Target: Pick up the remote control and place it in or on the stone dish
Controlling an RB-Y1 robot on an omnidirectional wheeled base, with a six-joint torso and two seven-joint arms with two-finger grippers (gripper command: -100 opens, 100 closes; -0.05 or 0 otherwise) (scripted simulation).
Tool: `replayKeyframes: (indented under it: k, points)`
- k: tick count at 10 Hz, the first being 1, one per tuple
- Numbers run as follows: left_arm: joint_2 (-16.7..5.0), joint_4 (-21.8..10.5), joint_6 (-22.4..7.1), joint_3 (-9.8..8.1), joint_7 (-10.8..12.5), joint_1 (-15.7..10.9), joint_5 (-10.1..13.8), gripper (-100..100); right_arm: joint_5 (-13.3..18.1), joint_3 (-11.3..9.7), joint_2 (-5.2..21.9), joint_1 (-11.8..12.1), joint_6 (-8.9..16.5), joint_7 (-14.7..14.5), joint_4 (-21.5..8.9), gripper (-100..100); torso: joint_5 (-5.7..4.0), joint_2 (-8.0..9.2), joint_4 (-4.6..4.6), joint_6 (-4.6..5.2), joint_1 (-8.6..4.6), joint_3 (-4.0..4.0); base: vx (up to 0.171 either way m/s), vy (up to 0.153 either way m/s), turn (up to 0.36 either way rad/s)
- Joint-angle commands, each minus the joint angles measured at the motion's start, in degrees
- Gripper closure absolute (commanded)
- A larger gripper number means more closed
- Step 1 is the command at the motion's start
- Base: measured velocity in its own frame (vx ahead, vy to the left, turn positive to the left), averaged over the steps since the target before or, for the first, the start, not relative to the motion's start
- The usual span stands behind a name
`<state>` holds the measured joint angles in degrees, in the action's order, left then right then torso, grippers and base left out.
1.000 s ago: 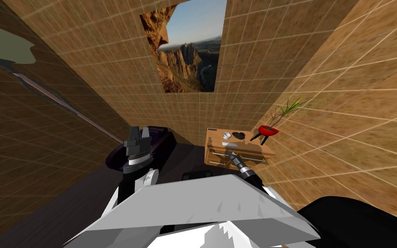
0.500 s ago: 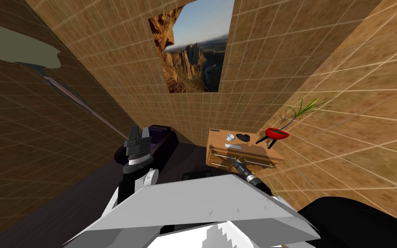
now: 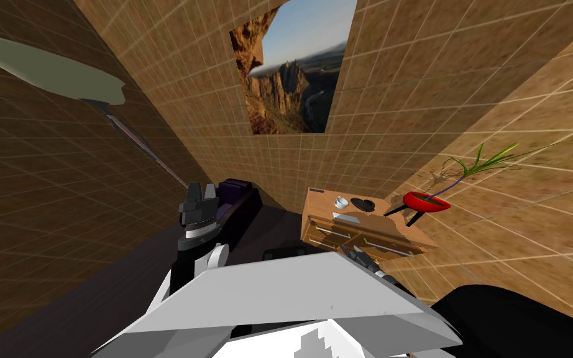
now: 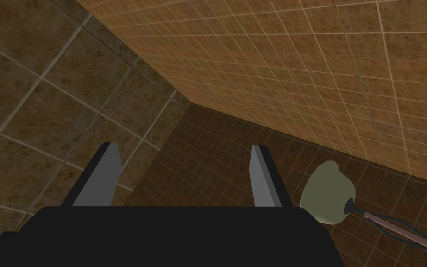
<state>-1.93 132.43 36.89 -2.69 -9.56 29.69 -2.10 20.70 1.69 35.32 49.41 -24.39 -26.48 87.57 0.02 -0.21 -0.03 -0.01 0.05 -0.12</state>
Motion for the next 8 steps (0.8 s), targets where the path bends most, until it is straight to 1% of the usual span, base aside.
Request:
replayKeyframes:
  k: [1,2,3,4,5,6,7,8]
  points:
    - [0.00,0.00,0.00,0.00,0.00,0.00,0.00,0,0.95,-0.24,1.05,0.17,-0.11,-0.86,-2.40,-100,0.00,0.00,0.00,0.00,0.00,0.00,0.041,0.016,0.091]
    - [0.00,0.00,0.00,0.00,0.00,0.00,0.00,0,2.82,-0.51,3.10,1.06,-0.64,-2.28,-5.13,-100,-0.01,0.03,0.01,0.03,-0.02,0.02,0.058,0.045,0.177]
    - [0.00,0.00,0.00,0.00,0.00,0.00,0.00,0,2.82,-0.51,3.18,1.06,-0.64,-2.28,-5.37,-100,0.02,-0.01,0.00,0.00,0.06,0.00,0.055,0.028,0.088]
    - [0.00,0.00,0.00,0.00,0.00,0.01,0.00,0,4.74,-0.76,5.35,1.91,-1.24,-3.65,-8.03,-100,0.01,0.00,0.00,0.03,0.03,0.00,0.086,0.013,0.150]
    - [0.00,0.00,0.00,0.00,0.00,0.00,0.00,0,4.74,-0.76,5.35,1.91,-1.24,-3.65,-8.27,-100,0.01,-0.09,-0.02,0.01,-0.02,-0.05,0.068,0.004,0.089]
    - [0.00,0.00,0.00,-0.01,0.00,0.01,0.00,0,6.68,-1.00,7.55,2.72,-1.92,-4.97,-10.32,-100,-0.02,-0.06,-0.01,0.02,-0.05,-0.04,0.065,0.024,0.168]
    - [0.00,0.00,0.00,0.00,0.00,0.00,0.00,0,6.68,-1.00,7.55,2.72,-1.92,-4.97,-11.09,-100,0.00,-0.06,-0.01,0.00,0.00,-0.04,0.061,0.018,0.073]
    - [0.00,0.00,0.00,-0.01,0.00,0.01,0.00,0,8.65,-1.23,9.75,3.49,-2.67,-6.24,-13.10,-100,0.00,-0.03,-0.01,0.04,0.01,-0.02,0.092,0.013,0.124]
